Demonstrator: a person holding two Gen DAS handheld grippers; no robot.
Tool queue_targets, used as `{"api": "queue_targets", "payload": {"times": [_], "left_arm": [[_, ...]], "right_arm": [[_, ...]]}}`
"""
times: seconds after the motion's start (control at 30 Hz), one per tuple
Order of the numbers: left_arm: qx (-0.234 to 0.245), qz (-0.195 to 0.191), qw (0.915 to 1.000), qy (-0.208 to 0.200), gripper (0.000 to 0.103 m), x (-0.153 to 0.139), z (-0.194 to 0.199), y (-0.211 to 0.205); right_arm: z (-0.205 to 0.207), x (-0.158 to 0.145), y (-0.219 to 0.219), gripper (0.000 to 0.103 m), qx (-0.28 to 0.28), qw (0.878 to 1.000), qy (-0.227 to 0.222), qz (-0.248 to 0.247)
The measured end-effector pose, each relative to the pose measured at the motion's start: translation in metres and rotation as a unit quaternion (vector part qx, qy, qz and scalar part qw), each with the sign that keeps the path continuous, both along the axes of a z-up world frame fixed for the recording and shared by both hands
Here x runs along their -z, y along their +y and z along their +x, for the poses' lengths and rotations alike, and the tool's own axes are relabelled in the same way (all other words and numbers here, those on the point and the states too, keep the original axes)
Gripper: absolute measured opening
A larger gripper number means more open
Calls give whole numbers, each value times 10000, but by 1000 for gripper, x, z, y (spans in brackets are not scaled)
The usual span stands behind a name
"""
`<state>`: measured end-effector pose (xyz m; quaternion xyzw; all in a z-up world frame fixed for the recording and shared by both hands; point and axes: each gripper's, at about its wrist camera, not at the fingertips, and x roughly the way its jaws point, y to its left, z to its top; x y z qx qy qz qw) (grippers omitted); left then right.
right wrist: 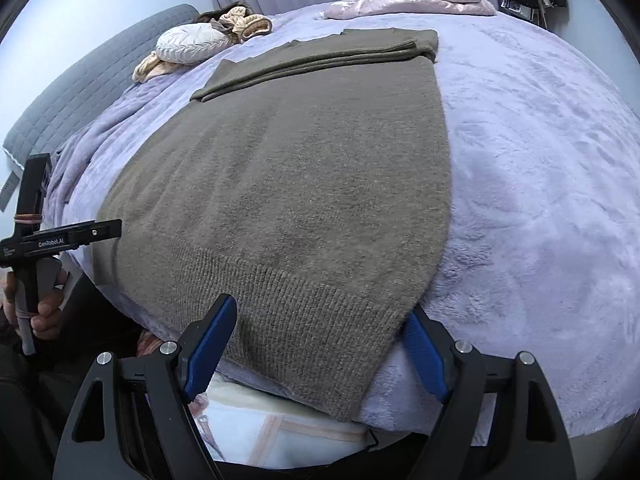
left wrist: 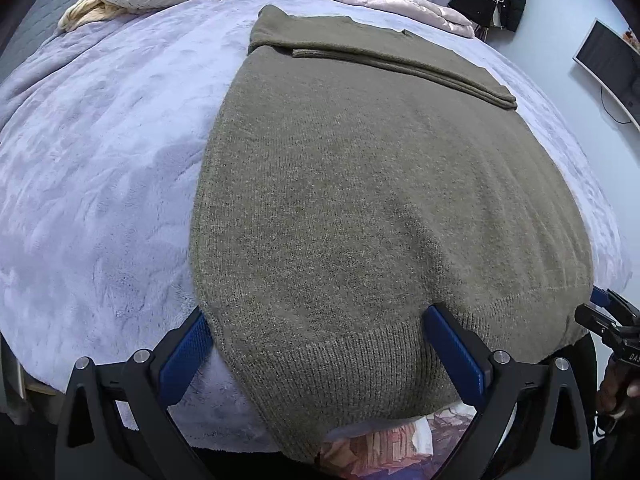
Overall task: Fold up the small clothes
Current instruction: 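Move both grippers along the sweater hem, smoothing the folded sweater, then grasp the hem with both grippers and lift it toward the collar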
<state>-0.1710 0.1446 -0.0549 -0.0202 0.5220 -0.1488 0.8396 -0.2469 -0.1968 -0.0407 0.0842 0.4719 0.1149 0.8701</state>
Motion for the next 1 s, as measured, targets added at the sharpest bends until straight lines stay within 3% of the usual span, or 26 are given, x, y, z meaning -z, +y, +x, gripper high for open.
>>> {"api": "queue_targets", "payload": {"times": [0.3,0.53,0.77,0.8,0.87,0.9,0.93,0.97,1.0], "left_arm": [[89,-244,9993,-260,102,7,-5,8],[-8,-918,9955,-232,102,6,0,26],[-70,-958,9953,-136,101,4,6,22],[-121,-966,9951,-170,97,2,6,20],[-219,-516,9976,-409,56,-4,5,16],[-187,-417,9978,-471,48,-7,4,15],[-159,-472,9975,-497,25,-10,4,17],[-104,-620,9970,-449,15,-12,5,19],[-83,-670,9970,-370,15,-14,7,19]], "right_arm": [[-2,6,-6,84,-112,9991,-54,402],[-2,11,-8,84,-203,9957,-167,893],[0,14,-16,81,-226,9911,-254,1285],[0,14,-15,78,-266,9908,-279,1300],[4,15,-12,48,-329,9909,-258,1281],[6,15,-11,35,-345,9913,-232,1252],[8,16,-11,16,-367,9908,-190,1292],[10,16,-12,15,-371,9896,-151,1382],[10,15,-11,14,-386,9893,-163,1396]]}}
